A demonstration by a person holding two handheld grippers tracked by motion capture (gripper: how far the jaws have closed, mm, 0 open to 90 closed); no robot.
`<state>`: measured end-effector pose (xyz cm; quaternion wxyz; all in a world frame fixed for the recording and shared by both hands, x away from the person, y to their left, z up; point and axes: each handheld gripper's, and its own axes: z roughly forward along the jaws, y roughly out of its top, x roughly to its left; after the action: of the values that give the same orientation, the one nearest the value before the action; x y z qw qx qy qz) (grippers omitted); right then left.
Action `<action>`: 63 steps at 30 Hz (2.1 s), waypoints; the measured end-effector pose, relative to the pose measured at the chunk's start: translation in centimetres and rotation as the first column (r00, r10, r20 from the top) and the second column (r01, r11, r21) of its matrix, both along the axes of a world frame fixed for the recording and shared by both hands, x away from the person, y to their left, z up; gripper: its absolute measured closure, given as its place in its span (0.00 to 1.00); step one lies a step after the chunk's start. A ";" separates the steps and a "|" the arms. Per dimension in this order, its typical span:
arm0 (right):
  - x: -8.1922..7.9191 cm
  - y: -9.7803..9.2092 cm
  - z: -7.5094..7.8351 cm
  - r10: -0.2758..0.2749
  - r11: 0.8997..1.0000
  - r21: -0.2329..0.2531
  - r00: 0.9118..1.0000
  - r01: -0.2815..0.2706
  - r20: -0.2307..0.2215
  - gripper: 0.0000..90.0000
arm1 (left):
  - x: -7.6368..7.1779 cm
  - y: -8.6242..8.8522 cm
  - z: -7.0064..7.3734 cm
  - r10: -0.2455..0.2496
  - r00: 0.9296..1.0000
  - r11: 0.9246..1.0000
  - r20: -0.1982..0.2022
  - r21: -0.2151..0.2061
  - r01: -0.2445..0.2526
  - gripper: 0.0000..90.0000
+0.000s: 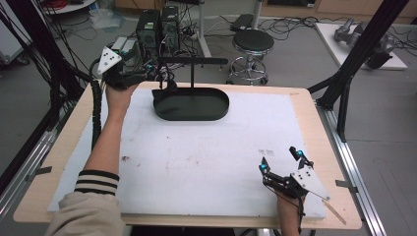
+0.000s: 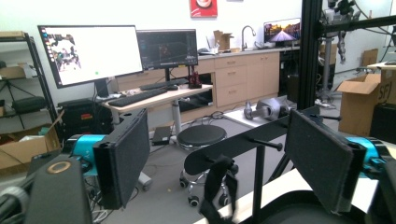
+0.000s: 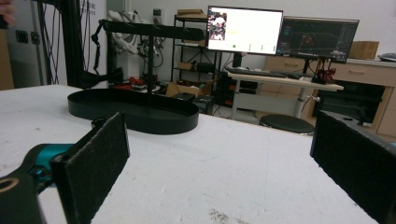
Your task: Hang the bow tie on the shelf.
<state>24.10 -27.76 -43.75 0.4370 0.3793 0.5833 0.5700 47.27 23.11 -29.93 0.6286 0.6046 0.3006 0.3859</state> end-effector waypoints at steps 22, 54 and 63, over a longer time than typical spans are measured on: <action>-0.6 -0.3 0.1 -0.060 0.998 -0.013 0.998 0.060 0.016 0.04 | -14.7 7.5 -1.4 0.168 0.983 0.985 0.078 -0.046 -0.164 0.14; -1.7 -0.5 -0.2 -0.113 0.993 -0.028 0.993 0.114 0.027 0.04 | -23.8 11.3 -11.4 0.351 0.936 0.932 -0.037 -0.086 -0.353 0.14; -1.6 -0.2 -0.3 -0.122 0.990 -0.062 0.992 0.124 0.036 0.04 | -23.8 11.2 -11.7 0.355 0.934 0.931 -0.044 -0.078 -0.357 0.14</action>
<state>22.46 -27.93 -44.04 0.4926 0.3909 0.5698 0.5291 23.43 34.32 -41.62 0.5688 0.5186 0.4303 0.4715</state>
